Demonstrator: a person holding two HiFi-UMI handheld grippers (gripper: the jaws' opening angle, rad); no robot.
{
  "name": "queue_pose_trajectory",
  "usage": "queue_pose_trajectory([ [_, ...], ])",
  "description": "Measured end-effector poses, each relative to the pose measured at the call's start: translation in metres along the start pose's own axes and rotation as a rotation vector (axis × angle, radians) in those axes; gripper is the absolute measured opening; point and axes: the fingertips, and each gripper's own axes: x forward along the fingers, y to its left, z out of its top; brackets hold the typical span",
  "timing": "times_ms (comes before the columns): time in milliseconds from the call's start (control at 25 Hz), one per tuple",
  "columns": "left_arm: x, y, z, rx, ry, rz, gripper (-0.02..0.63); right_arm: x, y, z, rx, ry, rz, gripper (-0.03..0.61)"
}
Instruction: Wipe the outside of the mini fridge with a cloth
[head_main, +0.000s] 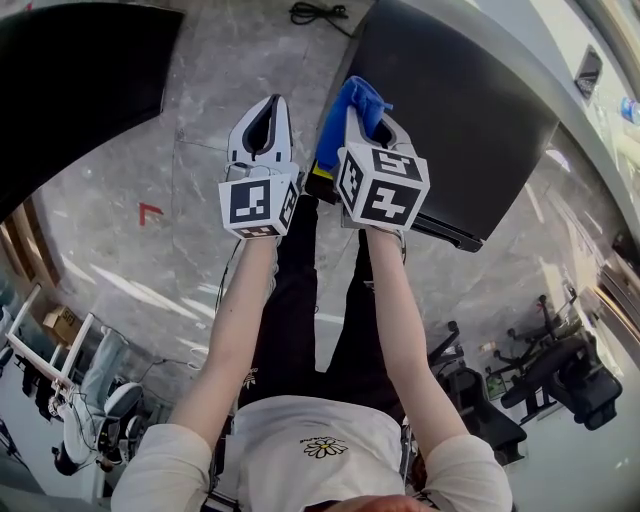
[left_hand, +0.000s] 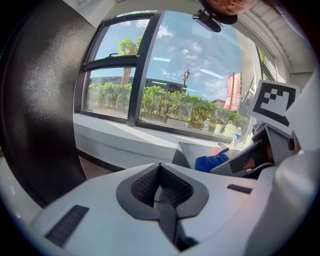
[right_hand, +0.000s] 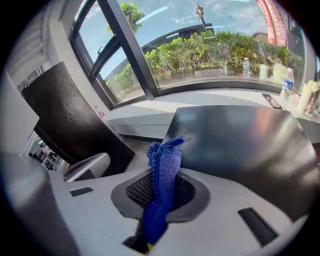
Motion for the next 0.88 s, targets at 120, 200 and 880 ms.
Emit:
queue_pose_trajectory([
  [120,0.003,-0.017,0.001,0.003,-0.002,-0.015,0.005,-0.004,-0.006,-0.002,0.022,0.0,0.022,0.061],
  [200,0.006,-0.029,0.001,0.004,-0.004,-0.024,0.005,-0.007,-0.015,-0.004,0.039,0.001,0.027,0.061],
  [880,0.031,-0.182,-0.004,0.058,0.012,-0.198,0.005,-0.07,-0.151,-0.026,0.121,-0.041,-0.076,0.062],
])
